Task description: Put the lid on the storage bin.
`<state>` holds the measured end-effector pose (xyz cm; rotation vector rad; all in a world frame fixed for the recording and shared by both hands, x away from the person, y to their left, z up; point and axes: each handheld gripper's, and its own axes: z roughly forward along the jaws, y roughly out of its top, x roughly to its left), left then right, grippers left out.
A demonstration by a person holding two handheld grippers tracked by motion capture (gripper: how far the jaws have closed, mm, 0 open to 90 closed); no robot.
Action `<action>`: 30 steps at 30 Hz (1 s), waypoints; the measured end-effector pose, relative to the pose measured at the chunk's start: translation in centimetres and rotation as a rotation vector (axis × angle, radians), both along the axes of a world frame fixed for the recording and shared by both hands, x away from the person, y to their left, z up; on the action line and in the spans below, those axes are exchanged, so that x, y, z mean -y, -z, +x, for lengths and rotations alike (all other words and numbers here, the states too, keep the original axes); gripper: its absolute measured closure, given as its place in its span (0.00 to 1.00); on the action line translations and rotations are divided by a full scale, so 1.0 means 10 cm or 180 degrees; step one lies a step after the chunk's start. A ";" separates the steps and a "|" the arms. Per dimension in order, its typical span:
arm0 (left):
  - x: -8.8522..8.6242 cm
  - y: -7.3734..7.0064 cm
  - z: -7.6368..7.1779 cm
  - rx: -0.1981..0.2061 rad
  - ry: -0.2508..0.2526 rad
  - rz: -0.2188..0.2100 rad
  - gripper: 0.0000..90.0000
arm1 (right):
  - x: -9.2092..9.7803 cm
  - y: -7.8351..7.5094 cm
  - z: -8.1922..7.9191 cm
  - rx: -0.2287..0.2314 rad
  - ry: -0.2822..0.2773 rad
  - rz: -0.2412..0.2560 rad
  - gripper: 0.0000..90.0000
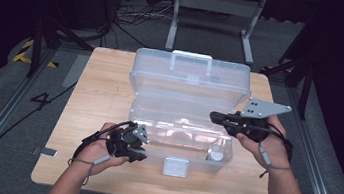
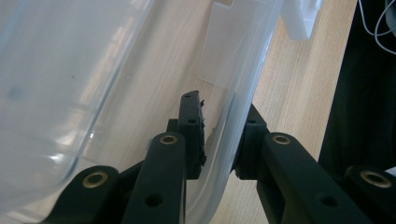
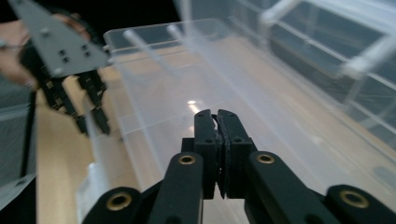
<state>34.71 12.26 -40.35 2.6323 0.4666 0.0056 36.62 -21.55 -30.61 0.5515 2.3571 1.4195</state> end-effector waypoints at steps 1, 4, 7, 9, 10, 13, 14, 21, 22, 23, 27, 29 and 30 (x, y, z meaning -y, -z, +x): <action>0.00 0.00 0.00 0.0001 -0.0006 0.0002 0.86 | 0.05 0.02 0.00 -0.0014 0.0063 0.0084 1.00; -0.01 0.00 -0.01 -0.0007 -0.0022 -0.0010 0.86 | 0.19 0.08 0.00 -0.0051 0.0195 0.0247 1.00; -0.01 0.01 -0.01 -0.0003 -0.0020 -0.0005 0.86 | 0.29 0.12 -0.01 -0.0067 0.0271 0.0362 1.00; -0.01 0.01 0.00 0.0005 -0.0015 -0.0023 0.86 | 0.34 0.14 -0.03 -0.0056 0.0315 0.0421 1.00; -0.01 0.01 0.00 0.0005 -0.0015 -0.0023 0.86 | 0.34 0.14 -0.03 -0.0056 0.0315 0.0421 1.00; -0.01 0.01 0.00 0.0005 -0.0022 -0.0003 0.85 | 0.43 0.19 -0.05 -0.0037 0.0459 0.0532 1.00; -0.01 0.01 -0.01 0.0005 -0.0026 -0.0002 0.85 | 0.45 0.19 -0.06 -0.0020 0.0504 0.0540 1.00; 0.01 0.00 -0.02 -0.0075 -0.0037 0.0001 0.76 | 0.56 0.21 -0.07 -0.0028 0.0712 0.0798 1.00; 0.01 0.00 -0.02 -0.0081 -0.0033 0.0010 0.74 | 0.57 0.21 -0.07 -0.0042 0.0716 0.0795 1.00; 0.01 0.00 -0.02 -0.0086 -0.0017 0.0009 0.73 | 0.57 0.21 -0.06 -0.0040 0.0722 0.0790 1.00; 0.01 -0.02 -0.04 -0.0118 -0.0031 0.0006 0.67 | 0.57 0.22 -0.04 -0.0048 0.0730 0.0806 1.00; -0.01 -0.06 -0.07 -0.0102 -0.0029 -0.0027 0.63 | 0.57 0.21 -0.03 -0.0050 0.0740 0.0831 1.00; -0.01 -0.06 -0.07 -0.0102 -0.0029 -0.0027 0.62 | 0.57 0.21 -0.03 -0.0050 0.0740 0.0831 1.00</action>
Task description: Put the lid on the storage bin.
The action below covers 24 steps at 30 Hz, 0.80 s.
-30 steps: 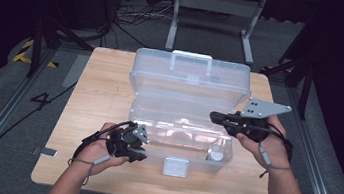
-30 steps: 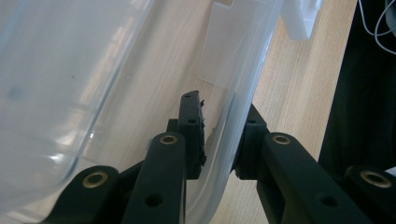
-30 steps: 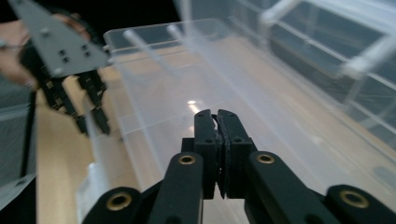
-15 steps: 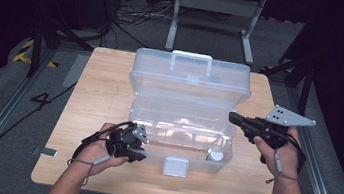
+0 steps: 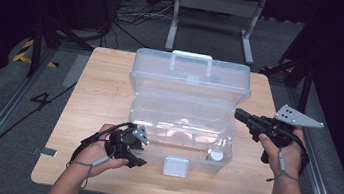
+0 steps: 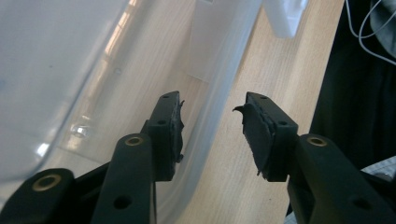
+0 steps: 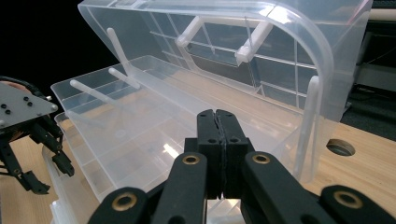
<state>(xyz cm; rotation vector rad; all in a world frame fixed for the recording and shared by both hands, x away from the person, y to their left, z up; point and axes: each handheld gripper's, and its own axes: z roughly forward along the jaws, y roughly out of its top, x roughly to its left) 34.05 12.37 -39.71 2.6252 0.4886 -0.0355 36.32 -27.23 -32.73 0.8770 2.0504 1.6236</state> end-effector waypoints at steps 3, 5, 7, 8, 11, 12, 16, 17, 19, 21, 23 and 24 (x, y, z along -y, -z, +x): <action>-0.07 -0.11 -0.05 0.0108 -0.0087 -0.0080 0.59 | -0.01 -0.01 0.01 0.0001 -0.0006 0.0018 1.00; -0.10 -0.16 -0.07 0.0129 -0.0129 -0.0140 0.58 | -0.01 -0.02 0.01 0.0005 -0.0001 0.0025 1.00; -0.14 -0.19 -0.09 0.0142 -0.0136 -0.0178 0.58 | -0.02 -0.04 0.01 0.0033 0.0004 0.0046 1.00; -0.14 -0.19 -0.09 0.0142 -0.0136 -0.0178 0.59 | -0.02 -0.04 0.01 0.0033 0.0004 0.0046 1.00; -0.19 -0.25 -0.11 0.0163 -0.0147 -0.0248 0.59 | -0.01 -0.05 0.01 0.0030 0.0018 0.0054 1.00; -0.21 -0.26 -0.11 0.0169 -0.0156 -0.0275 0.59 | -0.01 -0.05 0.01 0.0030 0.0031 0.0053 1.00; -0.27 -0.33 -0.13 0.0203 -0.0200 -0.0352 0.59 | 0.00 -0.05 0.00 -0.0039 0.0035 0.0041 1.00; -0.28 -0.34 -0.13 0.0209 -0.0203 -0.0370 0.60 | 0.00 -0.05 0.00 -0.0039 0.0020 0.0049 1.00; -0.30 -0.37 -0.14 0.0224 -0.0210 -0.0402 0.60 | -0.02 -0.05 -0.01 -0.0034 0.0030 0.0020 1.00; -0.31 -0.39 -0.14 0.0235 -0.0218 -0.0419 0.60 | -0.01 -0.05 -0.02 -0.0040 0.0024 0.0014 1.00; -0.33 -0.42 -0.15 0.0254 -0.0228 -0.0452 0.60 | -0.01 -0.06 -0.03 -0.0047 0.0016 0.0024 1.00; -0.34 -0.44 -0.15 0.0262 -0.0234 -0.0472 0.61 | 0.00 -0.07 -0.03 -0.0048 0.0021 0.0015 1.00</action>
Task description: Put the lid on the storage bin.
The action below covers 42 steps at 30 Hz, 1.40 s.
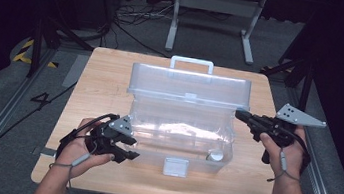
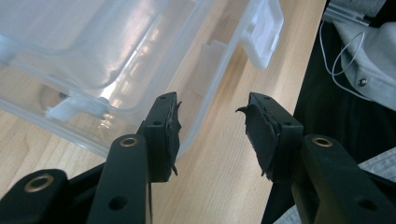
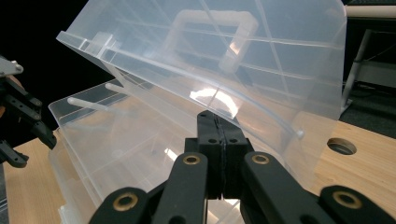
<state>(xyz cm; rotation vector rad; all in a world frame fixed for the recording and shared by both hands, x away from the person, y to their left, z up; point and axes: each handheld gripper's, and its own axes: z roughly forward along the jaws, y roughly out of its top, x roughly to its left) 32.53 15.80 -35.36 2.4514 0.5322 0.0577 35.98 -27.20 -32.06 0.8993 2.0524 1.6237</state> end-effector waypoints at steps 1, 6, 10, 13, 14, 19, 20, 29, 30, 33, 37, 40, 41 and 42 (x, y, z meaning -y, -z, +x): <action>-0.01 -0.01 0.00 -0.0001 0.0005 -0.0025 0.61 | 0.00 0.00 0.00 0.0000 0.0000 0.0007 1.00; -0.07 -0.11 0.00 -0.0053 -0.0070 -0.0173 0.64 | 0.00 0.00 -0.03 -0.0043 -0.0004 -0.0031 1.00; -0.10 -0.20 0.00 -0.0060 -0.0139 -0.0350 0.71 | 0.00 0.00 -0.05 -0.0060 -0.0014 -0.0061 1.00; -0.12 -0.24 0.01 -0.0044 -0.0221 -0.0445 0.79 | -0.01 0.01 -0.07 -0.0076 -0.0013 -0.0086 1.00; -0.12 -0.24 0.02 -0.0031 -0.0266 -0.0477 0.82 | -0.01 0.01 -0.08 -0.0081 -0.0015 -0.0091 1.00; -0.16 -0.26 0.05 0.0009 -0.0455 -0.0611 0.93 | -0.01 0.02 -0.11 -0.0119 -0.0019 -0.0141 1.00; -0.16 -0.26 0.05 0.0009 -0.0455 -0.0611 0.95 | -0.01 0.02 -0.12 -0.0122 -0.0015 -0.0156 1.00; -0.18 -0.29 0.10 0.0198 -0.0787 -0.0828 1.00 | 0.00 0.05 -0.17 -0.0193 -0.0038 -0.0215 1.00; -0.19 -0.29 0.11 0.0203 -0.0792 -0.0881 1.00 | 0.00 0.05 -0.17 -0.0197 -0.0043 -0.0225 1.00; -0.20 -0.32 0.11 0.0251 -0.0867 -0.0970 1.00 | 0.00 0.06 -0.19 -0.0217 -0.0046 -0.0243 1.00; -0.25 -0.32 0.13 0.0290 -0.0998 -0.1043 1.00 | 0.00 0.08 -0.21 -0.0250 -0.0062 -0.0266 1.00; -0.28 -0.32 0.13 0.0304 -0.1049 -0.1072 1.00 | 0.00 0.08 -0.22 -0.0272 -0.0073 -0.0289 1.00; -0.28 -0.32 0.13 0.0312 -0.1067 -0.1089 1.00 | 0.00 0.08 -0.23 -0.0284 -0.0079 -0.0299 1.00; -0.28 -0.33 0.13 0.0327 -0.1081 -0.1091 1.00 | 0.00 0.09 -0.23 -0.0291 -0.0086 -0.0310 1.00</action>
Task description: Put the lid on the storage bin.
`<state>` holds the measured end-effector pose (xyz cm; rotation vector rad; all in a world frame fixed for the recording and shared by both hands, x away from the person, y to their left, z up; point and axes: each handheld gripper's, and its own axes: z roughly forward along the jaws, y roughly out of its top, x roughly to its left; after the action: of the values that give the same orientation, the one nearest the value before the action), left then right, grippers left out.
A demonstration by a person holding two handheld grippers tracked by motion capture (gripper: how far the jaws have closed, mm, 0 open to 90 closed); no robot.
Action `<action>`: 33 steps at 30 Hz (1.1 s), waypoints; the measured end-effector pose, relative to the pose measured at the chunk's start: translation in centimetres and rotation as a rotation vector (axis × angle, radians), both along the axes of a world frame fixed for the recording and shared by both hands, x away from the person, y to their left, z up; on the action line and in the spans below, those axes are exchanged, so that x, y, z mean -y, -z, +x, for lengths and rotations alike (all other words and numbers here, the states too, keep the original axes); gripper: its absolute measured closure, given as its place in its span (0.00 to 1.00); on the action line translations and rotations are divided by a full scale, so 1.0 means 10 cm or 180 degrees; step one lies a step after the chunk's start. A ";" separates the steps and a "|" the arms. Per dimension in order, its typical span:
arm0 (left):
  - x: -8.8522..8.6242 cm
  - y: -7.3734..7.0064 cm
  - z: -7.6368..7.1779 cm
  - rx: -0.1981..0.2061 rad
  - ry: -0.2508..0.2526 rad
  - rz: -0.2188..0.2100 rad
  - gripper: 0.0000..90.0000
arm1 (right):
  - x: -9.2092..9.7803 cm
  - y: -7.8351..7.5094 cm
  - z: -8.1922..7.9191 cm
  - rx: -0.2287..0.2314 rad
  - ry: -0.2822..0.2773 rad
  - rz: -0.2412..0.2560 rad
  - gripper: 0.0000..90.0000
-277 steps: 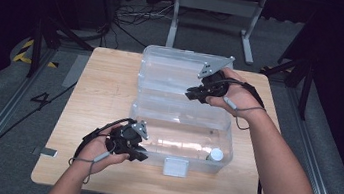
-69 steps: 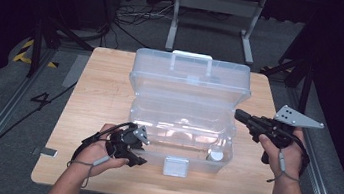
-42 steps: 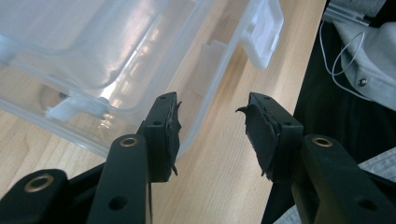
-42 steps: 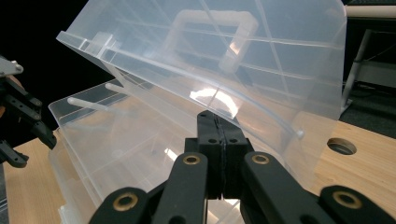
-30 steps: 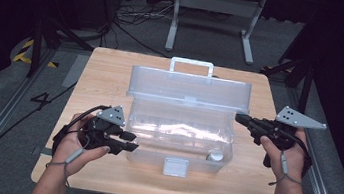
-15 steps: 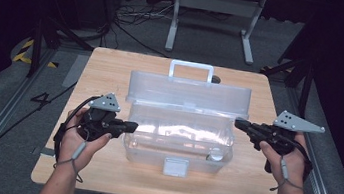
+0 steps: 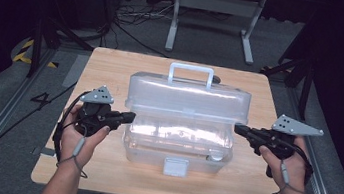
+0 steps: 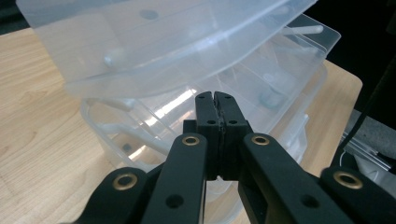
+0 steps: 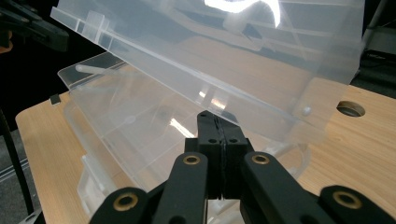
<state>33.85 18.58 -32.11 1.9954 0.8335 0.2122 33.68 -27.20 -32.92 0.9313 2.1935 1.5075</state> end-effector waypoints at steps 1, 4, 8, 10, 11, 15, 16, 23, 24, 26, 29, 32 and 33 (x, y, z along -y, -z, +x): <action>0.00 0.00 -0.01 0.0025 -0.0034 0.0007 1.00 | 0.00 0.00 0.00 -0.0003 -0.0005 -0.0007 1.00; -0.01 -0.01 -0.02 0.0063 -0.0118 -0.0002 1.00 | 0.00 0.01 -0.01 -0.0035 -0.0016 -0.0020 1.00; -0.02 0.00 -0.01 0.0045 -0.0194 -0.0023 1.00 | 0.00 0.02 -0.02 -0.0085 -0.0039 -0.0013 1.00; -0.02 0.00 0.00 0.0030 -0.0196 -0.0021 1.00 | 0.01 0.02 -0.02 -0.0106 -0.0040 -0.0022 1.00; -0.02 0.01 0.00 0.0023 -0.0206 -0.0022 1.00 | 0.01 0.02 -0.02 -0.0106 -0.0040 -0.0022 1.00; -0.02 0.01 0.01 -0.0001 -0.0211 -0.0013 1.00 | 0.02 0.01 -0.03 -0.0126 -0.0036 -0.0032 1.00; -0.02 0.01 0.01 -0.0005 -0.0211 -0.0011 1.00 | 0.02 0.01 -0.03 -0.0129 -0.0035 -0.0036 1.00; -0.04 0.01 0.02 -0.0126 -0.0191 0.0017 1.00 | 0.03 0.00 -0.06 -0.0230 -0.0040 -0.0073 1.00; -0.04 0.01 0.02 -0.0155 -0.0188 0.0035 1.00 | 0.03 0.00 -0.06 -0.0264 -0.0046 -0.0081 1.00; -0.04 0.02 0.02 -0.0174 -0.0191 0.0044 1.00 | 0.03 0.00 -0.07 -0.0313 -0.0037 -0.0110 1.00; -0.03 0.03 0.03 -0.0263 -0.0206 0.0114 1.00 | 0.03 0.00 -0.07 -0.0385 -0.0026 -0.0158 1.00; -0.03 0.03 0.02 -0.0310 -0.0238 0.0156 1.00 | 0.03 0.00 -0.07 -0.0444 0.0028 -0.0233 1.00; -0.03 0.03 0.02 -0.0329 -0.0245 0.0176 1.00 | 0.03 0.00 -0.07 -0.0470 0.0035 -0.0245 1.00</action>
<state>34.08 18.91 -32.43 2.0416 0.9809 0.1793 33.02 -27.49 -32.95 1.0583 2.3267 1.3789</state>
